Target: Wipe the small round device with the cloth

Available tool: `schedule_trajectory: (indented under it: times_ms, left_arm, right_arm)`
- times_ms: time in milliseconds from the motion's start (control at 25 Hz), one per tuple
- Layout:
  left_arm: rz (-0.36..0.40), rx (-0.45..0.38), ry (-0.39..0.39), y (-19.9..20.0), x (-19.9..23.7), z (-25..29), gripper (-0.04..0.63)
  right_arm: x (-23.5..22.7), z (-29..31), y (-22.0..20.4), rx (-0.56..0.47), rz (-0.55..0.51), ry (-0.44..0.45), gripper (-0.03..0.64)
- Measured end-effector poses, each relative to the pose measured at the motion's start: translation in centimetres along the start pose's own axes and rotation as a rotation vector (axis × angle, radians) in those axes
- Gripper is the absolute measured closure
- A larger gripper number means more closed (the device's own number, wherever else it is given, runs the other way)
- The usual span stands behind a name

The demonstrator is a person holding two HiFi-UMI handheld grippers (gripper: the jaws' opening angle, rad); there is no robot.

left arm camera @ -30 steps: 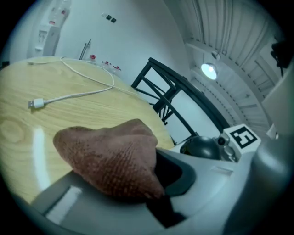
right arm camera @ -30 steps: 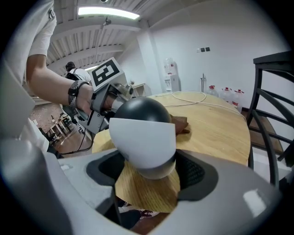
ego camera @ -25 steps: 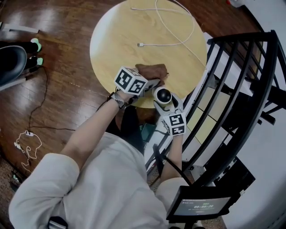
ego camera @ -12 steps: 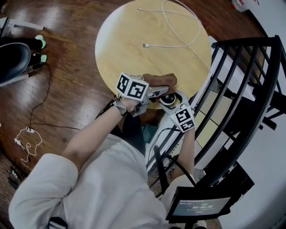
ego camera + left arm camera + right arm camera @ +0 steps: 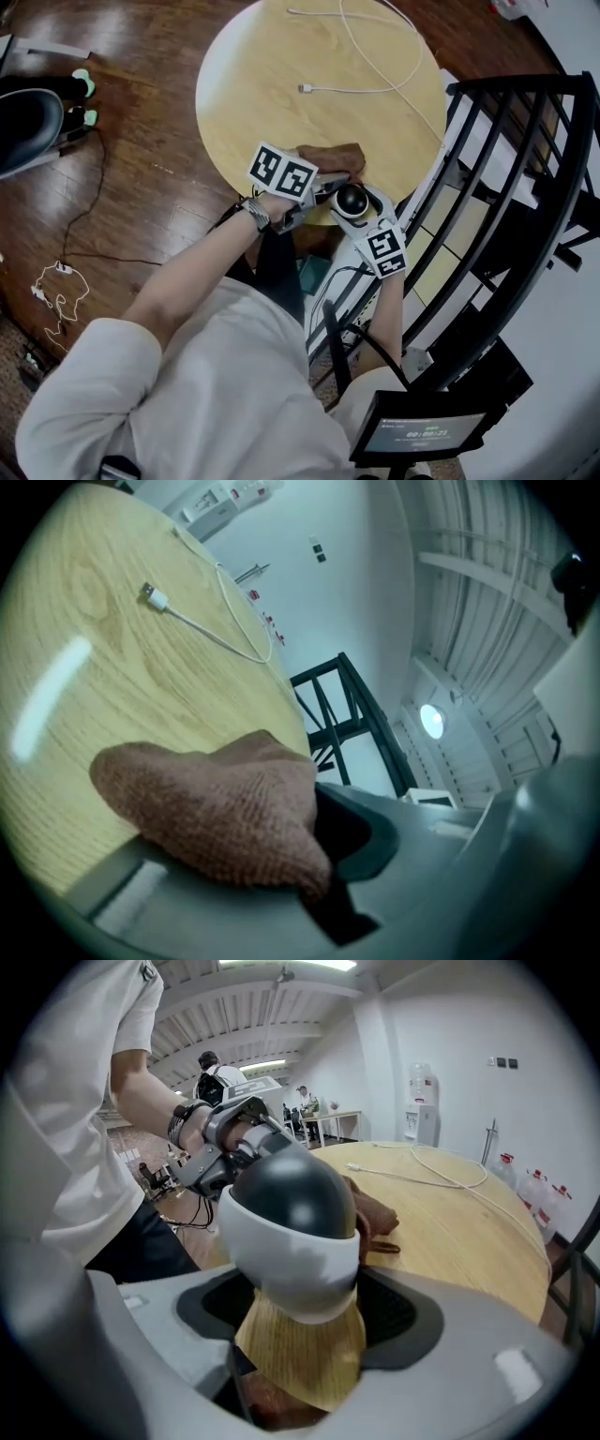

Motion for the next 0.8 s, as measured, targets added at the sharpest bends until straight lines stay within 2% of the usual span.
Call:
schedule_trajectory:
  times_ms: [160, 320, 520, 600, 720, 800]
  left_arm:
    - [0.079, 0.056, 0.075, 0.3, -0.3, 0.6, 0.557]
    - [0.098, 0.117, 0.123, 0.8, -0.1, 1.0, 0.557]
    - [0.089, 0.15, 0.196, 0.9, 1.1, 1.2, 0.557]
    - [0.132, 0.167, 0.242, 0.8, 1.4, 1.3, 0.557]
    - [0.203, 0.157, 0.285, 0.6, 1.2, 1.3, 0.555]
    - [0.213, 0.1, 0.266, 0.7, 0.7, 1.0, 0.555]
  right_arm:
    - [-0.1, -0.1, -0.1, 0.001, -0.002, 0.0, 0.275]
    - [-0.1, -0.1, -0.2, -0.001, 0.006, -0.008, 0.275]
    - [0.0, 0.1, -0.2, 0.005, 0.025, -0.029, 0.275]
    - [0.1, 0.1, -0.3, 0.01, 0.047, -0.053, 0.275]
    - [0.6, 0.0, -0.9, 0.018, 0.115, -0.126, 0.276]
    - [1.1, 0.0, -1.2, 0.019, 0.177, -0.188, 0.276]
Point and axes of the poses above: the fingertips, and each gripper's own axes: z forward along the fingers, x to its left, y out of its top, the point moved 6 cm from there along -z, backward along the fingers, and after that the axes turned 8 degrees about -z, right-handed, at the moved point
